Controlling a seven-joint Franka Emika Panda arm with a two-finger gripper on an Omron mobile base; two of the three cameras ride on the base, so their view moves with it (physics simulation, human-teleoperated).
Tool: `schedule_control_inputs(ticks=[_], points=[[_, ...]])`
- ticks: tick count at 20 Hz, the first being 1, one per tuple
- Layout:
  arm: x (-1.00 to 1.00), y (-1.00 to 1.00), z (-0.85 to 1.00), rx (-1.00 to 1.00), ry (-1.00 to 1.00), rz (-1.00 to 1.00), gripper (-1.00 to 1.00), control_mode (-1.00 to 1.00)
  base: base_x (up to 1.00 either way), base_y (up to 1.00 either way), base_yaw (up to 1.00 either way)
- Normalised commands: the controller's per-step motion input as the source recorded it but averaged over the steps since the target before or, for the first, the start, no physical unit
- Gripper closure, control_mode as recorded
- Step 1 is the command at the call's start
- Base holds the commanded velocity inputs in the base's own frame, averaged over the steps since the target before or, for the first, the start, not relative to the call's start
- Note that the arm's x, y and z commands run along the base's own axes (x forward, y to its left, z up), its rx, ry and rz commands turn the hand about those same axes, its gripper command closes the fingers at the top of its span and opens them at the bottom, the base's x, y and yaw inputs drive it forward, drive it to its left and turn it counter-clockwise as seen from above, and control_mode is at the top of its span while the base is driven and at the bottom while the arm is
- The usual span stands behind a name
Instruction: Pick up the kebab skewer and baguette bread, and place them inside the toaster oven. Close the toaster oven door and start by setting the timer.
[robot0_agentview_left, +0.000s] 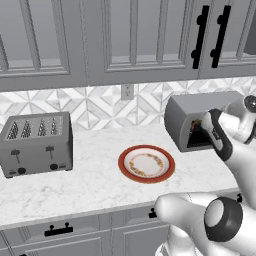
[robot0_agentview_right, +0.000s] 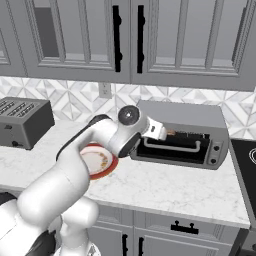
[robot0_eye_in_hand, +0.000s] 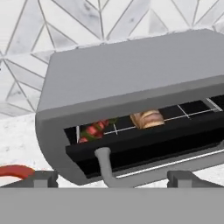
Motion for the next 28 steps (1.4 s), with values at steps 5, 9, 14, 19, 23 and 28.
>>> schedule_control_inputs(ticks=[5, 9, 14, 19, 23, 28], points=[[-0.31, -0.18, -0.52, 0.00, 0.19, 0.12, -1.00, -1.00, 0.00, 0.00, 0.00], [0.00, -0.04, -0.72, -0.02, 0.29, 0.10, -1.00, -1.00, 0.00, 0.00, 0.00], [0.19, -0.22, -0.70, -0.01, 0.06, 0.10, -1.00, -1.00, 0.00, 0.00, 0.00], [0.57, -0.35, -0.24, 0.00, 0.00, 0.05, -1.00, -1.00, 0.00, 0.00, 0.00], [0.72, -0.14, 0.00, 0.00, 0.00, 0.06, -1.00, -1.00, 0.00, 0.00, 0.00], [0.64, -0.02, 0.00, 0.00, 0.00, 0.06, -1.00, -1.00, 0.00, 0.00, 0.00]])
